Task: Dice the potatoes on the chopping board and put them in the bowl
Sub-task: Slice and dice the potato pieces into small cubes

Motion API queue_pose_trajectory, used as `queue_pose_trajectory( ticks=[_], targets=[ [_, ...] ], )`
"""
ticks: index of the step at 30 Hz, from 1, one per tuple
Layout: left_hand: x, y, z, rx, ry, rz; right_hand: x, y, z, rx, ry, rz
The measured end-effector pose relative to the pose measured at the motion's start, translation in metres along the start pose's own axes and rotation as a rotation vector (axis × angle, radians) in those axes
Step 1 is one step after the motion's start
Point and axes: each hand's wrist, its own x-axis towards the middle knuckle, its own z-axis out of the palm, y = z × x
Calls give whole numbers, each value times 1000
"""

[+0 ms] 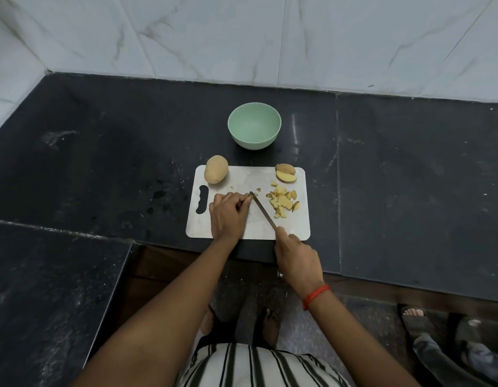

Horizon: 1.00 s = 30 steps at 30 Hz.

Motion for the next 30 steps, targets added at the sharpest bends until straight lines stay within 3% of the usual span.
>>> queue_pose_trajectory(
  ticks=[7,13,20,30],
  targets=[
    [-2,4,-5,-6,-20,5,-19,6,-13,111,29,40],
    [2,-2,-4,-36,-73,21,-10,8,-22,245,175,44],
    [2,-8,-4,-73,-68,36,52,-28,-11,234,104,-27],
    [1,-6,-6,-67,-40,49,56,-40,5,170,83,18]
  ],
)
